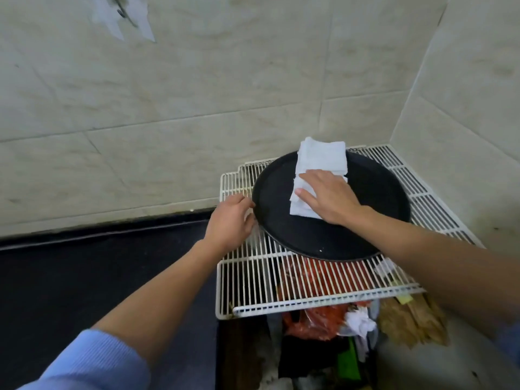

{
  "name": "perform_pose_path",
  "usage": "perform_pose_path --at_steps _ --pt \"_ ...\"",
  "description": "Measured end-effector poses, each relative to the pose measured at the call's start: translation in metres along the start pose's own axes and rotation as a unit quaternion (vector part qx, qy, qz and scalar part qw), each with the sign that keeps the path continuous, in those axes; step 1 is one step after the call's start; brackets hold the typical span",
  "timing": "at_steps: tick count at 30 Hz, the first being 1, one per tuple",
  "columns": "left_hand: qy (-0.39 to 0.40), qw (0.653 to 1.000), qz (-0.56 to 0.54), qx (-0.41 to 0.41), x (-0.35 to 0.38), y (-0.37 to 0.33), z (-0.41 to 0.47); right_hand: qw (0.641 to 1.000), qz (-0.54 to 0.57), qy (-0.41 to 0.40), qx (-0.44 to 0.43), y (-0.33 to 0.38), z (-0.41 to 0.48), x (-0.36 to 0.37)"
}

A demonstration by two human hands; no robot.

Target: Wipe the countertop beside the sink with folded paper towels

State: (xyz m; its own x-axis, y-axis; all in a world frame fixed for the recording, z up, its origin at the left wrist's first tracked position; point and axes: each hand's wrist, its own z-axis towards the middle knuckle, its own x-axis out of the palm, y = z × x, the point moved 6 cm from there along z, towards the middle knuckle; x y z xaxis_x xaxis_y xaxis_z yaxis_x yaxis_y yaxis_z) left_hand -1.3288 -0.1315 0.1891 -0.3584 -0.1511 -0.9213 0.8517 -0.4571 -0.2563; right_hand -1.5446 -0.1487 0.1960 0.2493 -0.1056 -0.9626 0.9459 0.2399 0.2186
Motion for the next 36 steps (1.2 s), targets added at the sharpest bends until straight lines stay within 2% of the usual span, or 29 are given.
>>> perform_pose_path --at_steps 3,7,16,21,26,36 --pt "0.028 0.998 0.023 -0.055 -0.018 0.029 -0.032 0.998 -0.020 -0.049 -0.043 0.040 0.007 -0.014" --pt "0.054 0.987 0.057 -0.138 -0.051 0.077 -0.096 0.987 -0.027 -0.074 -0.139 0.132 0.014 -0.012" --pt "0.058 0.942 0.128 -0.304 -0.151 0.212 -0.327 0.951 -0.027 0.023 -0.306 0.399 -0.032 0.072" --pt "0.056 0.902 0.155 -0.398 -0.217 0.276 -0.484 0.922 -0.014 0.069 -0.380 0.561 -0.081 0.118" --pt "0.037 0.855 0.162 -0.491 -0.268 0.311 -0.611 0.882 -0.006 0.093 -0.462 0.695 -0.127 0.145" --pt "0.021 0.755 0.149 -0.638 -0.322 0.376 -0.800 0.784 -0.009 0.106 -0.612 0.928 -0.180 0.204"
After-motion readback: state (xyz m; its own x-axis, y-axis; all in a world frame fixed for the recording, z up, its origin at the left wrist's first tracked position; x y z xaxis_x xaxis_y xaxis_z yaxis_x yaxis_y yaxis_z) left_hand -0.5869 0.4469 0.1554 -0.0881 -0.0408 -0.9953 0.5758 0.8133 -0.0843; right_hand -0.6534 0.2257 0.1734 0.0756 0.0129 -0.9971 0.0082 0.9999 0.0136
